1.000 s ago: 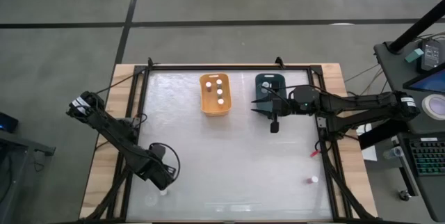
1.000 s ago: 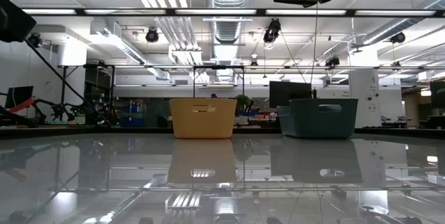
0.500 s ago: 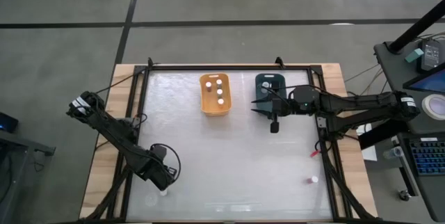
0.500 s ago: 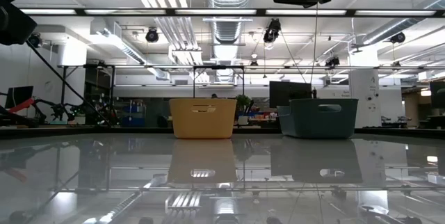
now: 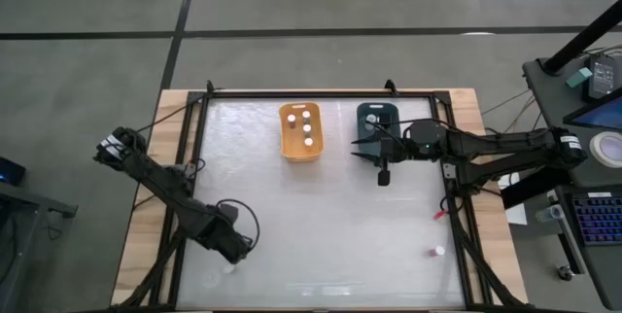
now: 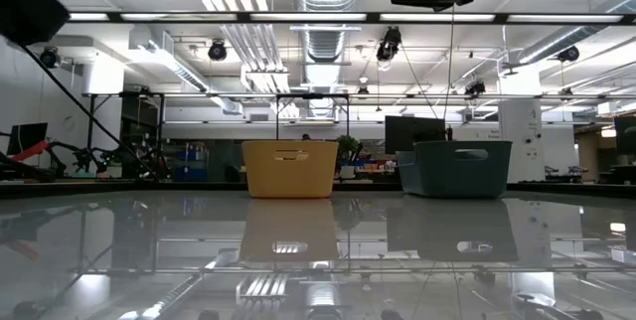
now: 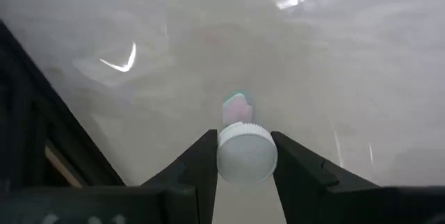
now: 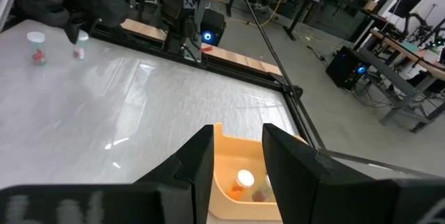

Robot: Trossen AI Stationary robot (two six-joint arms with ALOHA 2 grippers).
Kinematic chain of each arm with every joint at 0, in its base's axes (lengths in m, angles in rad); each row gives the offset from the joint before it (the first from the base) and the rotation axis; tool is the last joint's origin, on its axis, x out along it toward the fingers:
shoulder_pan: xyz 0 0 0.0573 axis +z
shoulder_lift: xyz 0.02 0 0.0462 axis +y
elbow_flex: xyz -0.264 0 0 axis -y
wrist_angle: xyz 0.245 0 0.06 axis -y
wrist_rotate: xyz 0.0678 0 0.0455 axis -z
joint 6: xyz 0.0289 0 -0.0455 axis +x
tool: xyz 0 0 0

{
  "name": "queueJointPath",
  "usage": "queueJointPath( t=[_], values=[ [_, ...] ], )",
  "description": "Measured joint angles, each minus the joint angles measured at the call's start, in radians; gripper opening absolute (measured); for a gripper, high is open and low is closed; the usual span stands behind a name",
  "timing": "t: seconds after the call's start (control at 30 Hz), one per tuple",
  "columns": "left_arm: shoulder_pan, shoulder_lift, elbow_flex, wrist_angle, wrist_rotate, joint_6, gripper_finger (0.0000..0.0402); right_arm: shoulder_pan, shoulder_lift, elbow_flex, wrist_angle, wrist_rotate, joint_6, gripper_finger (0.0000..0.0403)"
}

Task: Pick and place medicine bottles into bin by pill shape (circle, oval)
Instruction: Put the top blue capsule bottle into the yellow bin

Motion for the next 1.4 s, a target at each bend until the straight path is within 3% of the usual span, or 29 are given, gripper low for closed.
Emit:
queueJointPath(
  t=[0.47,0.97,1.4],
  values=[
    [0.239,-0.001,0.189,-0.075,0.019,0.367,0.0101,0.000,0.000,0.000,-0.041,0.000,0.024,0.0114],
    [0.630,0.008,0.330,-0.087,-0.025,0.974,0.0102,0.000,0.000,0.000,-0.113,0.000,0.088,0.0114],
    [0.902,0.212,0.573,-0.087,-0.045,1.476,0.0102,0.000,0.000,-0.010,-0.134,0.000,0.111,0.0114]
  ],
)
